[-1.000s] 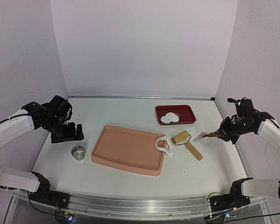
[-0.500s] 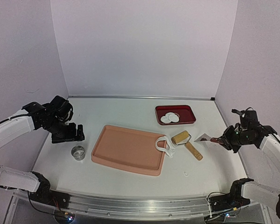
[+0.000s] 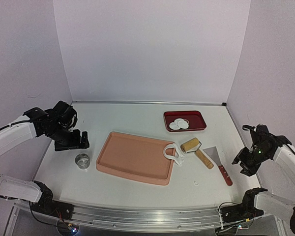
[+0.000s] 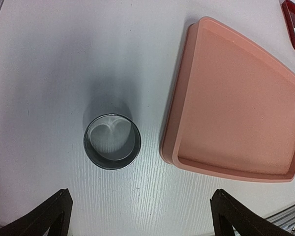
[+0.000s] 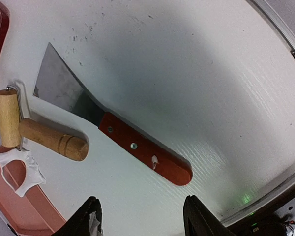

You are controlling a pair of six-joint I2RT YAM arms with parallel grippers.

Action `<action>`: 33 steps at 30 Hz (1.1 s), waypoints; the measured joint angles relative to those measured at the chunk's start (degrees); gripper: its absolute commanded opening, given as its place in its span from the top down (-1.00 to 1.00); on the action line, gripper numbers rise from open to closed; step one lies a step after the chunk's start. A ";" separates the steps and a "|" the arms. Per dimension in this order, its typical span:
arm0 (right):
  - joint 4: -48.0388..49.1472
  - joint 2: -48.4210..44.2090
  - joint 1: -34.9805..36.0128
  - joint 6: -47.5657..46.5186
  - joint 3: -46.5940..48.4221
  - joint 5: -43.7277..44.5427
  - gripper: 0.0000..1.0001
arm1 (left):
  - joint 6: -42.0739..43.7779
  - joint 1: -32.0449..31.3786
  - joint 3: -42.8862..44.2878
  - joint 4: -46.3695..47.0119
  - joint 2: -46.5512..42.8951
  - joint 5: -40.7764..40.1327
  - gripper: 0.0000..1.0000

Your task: Roll out the dumpling wrappers from the dough

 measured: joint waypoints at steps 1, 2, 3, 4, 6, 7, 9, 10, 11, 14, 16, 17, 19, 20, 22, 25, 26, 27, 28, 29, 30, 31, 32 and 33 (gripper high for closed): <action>-0.46 -0.07 0.00 -0.13 0.00 0.26 -0.21 | 0.00 -0.07 0.00 0.02 0.00 0.00 -0.99; -1.05 -0.15 0.00 -0.31 0.00 0.50 -0.22 | 0.00 -0.17 0.00 0.02 0.00 0.00 -0.99; -1.51 -0.28 0.00 -0.37 0.07 0.70 -0.23 | 0.00 -0.28 0.00 0.02 -0.02 0.00 -0.99; -2.14 -0.42 0.00 -0.37 0.24 0.92 -0.23 | 0.00 -0.35 0.00 0.02 -0.04 0.00 -0.99; -3.04 -0.74 0.00 -0.50 0.68 1.18 -0.25 | -0.02 -0.57 0.00 0.02 -0.20 -0.02 -0.99; -3.63 -0.90 0.00 -0.57 1.11 1.31 -0.27 | -0.02 -0.66 0.00 0.00 -0.28 -0.02 -0.99; -4.72 -1.03 0.00 -0.90 2.58 1.68 -0.32 | -0.02 -0.81 0.00 0.02 -0.33 -0.04 -0.99; -5.16 -1.03 0.00 -1.07 3.37 1.90 -0.37 | -0.02 -0.87 0.00 0.02 -0.33 -0.07 -0.99; -5.75 -1.01 0.00 -1.44 4.57 2.27 -0.41 | -0.02 -0.94 0.00 0.02 -0.33 -0.07 -0.99; -7.34 -0.57 0.00 -2.91 8.90 3.04 -0.63 | -0.02 -1.03 0.00 0.00 -0.33 -0.07 -0.99; -8.02 0.13 0.00 -3.96 12.20 3.34 -0.86 | -0.02 -1.01 0.00 0.02 -0.33 -0.11 -0.99; -8.35 0.57 0.00 -4.50 13.88 3.45 -0.95 | -0.02 -1.03 0.00 0.00 -0.33 -0.13 -0.99; -9.07 2.08 0.00 -6.56 18.88 3.61 -0.96 | -0.02 -1.09 0.00 0.00 -0.33 -0.28 -0.99; -9.11 2.54 0.00 -7.17 20.46 3.58 -0.97 | -0.02 -1.16 0.00 0.02 -0.33 -0.37 -0.99; -9.92 3.93 0.00 -8.46 24.44 3.41 -0.97 | -0.02 -1.25 0.00 0.00 -0.33 -0.46 -0.99; -10.32 6.36 0.00 -10.36 31.23 2.64 -0.96 | -0.02 -1.27 0.00 0.00 -0.33 -0.48 -0.99; -10.71 7.39 0.00 -11.06 34.60 2.14 -0.97 | -0.02 -1.27 0.00 0.00 -0.33 -0.48 -0.99; -10.58 7.67 0.00 -11.30 35.85 1.97 -0.97 | -0.02 -1.27 0.00 0.00 -0.33 -0.48 -0.99; -10.88 8.20 0.00 -11.78 38.14 1.57 -0.97 | -0.02 -1.27 0.00 0.00 -0.33 -0.48 -0.99; -10.86 8.46 0.00 -12.07 39.78 1.27 -0.96 | -0.02 -1.27 0.00 0.00 -0.33 -0.48 -0.99; -10.86 8.68 0.00 -12.48 41.83 0.96 -0.96 | -0.02 -1.27 0.00 0.00 -0.31 -0.48 -0.99; -10.82 8.72 0.00 -12.83 43.01 0.83 -0.97 | -0.02 -1.27 0.00 0.00 -0.33 -0.48 -0.99; -10.84 8.70 0.00 -13.31 44.50 0.72 -0.96 | 0.00 -1.27 0.00 0.00 -0.31 -0.48 -0.99; -10.80 8.59 0.00 -13.70 45.24 0.68 -0.97 | 0.00 -1.27 0.00 0.00 -0.31 -0.46 -0.99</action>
